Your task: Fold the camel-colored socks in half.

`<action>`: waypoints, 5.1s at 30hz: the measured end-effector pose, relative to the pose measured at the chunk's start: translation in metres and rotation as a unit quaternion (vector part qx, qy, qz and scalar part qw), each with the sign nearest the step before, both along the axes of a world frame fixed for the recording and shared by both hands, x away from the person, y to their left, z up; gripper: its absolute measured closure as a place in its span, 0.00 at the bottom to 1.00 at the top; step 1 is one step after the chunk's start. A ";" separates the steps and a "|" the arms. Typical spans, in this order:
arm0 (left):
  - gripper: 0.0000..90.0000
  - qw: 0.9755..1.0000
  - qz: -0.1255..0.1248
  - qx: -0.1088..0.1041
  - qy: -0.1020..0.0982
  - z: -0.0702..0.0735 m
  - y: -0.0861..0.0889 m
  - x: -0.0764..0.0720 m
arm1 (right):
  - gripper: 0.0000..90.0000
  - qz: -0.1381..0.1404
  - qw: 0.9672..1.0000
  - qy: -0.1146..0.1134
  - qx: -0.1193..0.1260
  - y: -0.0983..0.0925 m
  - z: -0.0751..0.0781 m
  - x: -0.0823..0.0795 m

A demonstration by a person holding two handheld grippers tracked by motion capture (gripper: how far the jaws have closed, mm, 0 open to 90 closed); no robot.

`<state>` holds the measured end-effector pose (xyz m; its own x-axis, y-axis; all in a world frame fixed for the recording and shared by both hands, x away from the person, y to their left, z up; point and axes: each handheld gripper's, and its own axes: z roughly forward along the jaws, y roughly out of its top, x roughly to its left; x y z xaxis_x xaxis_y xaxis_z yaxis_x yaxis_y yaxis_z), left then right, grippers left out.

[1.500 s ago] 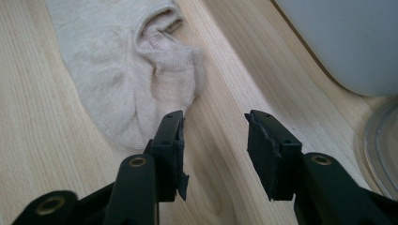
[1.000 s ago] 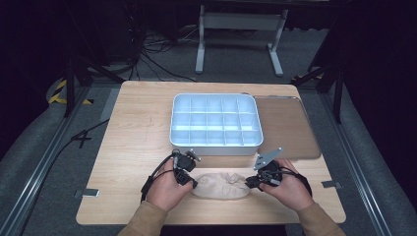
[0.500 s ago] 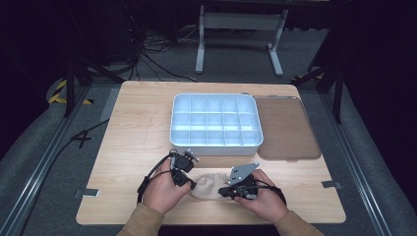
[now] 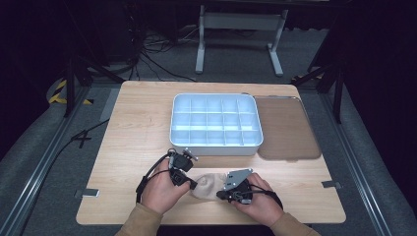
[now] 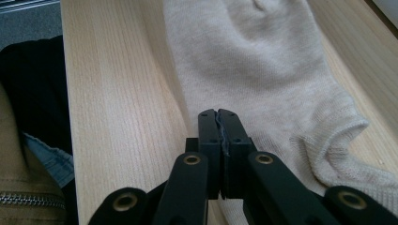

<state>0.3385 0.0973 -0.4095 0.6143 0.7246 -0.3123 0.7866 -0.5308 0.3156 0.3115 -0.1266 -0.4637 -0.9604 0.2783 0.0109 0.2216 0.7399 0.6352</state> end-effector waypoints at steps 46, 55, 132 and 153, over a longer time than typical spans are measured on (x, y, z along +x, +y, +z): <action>0.92 0.999 -0.006 -0.016 -0.048 0.034 -0.017 0.002 | 0.99 -0.121 0.993 0.004 0.005 -0.053 -0.003 0.009; 0.91 0.997 -0.041 -0.029 -0.058 0.031 -0.045 0.003 | 1.00 -0.123 0.992 -0.004 0.015 -0.054 -0.005 0.007; 0.64 0.995 -0.061 -0.023 -0.078 0.011 -0.013 -0.002 | 0.96 -0.075 0.996 -0.017 0.048 -0.019 0.025 0.006; 0.80 0.989 -0.130 0.024 -0.059 -0.018 -0.057 0.005 | 0.96 -0.101 0.994 -0.021 0.030 -0.040 0.019 0.000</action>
<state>0.3431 0.0408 -0.4277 0.8123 0.5493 -0.1962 0.5803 -0.7275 0.3661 0.3112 -0.1666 -0.4446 -0.8846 0.4663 -0.0044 0.3353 0.6424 0.6891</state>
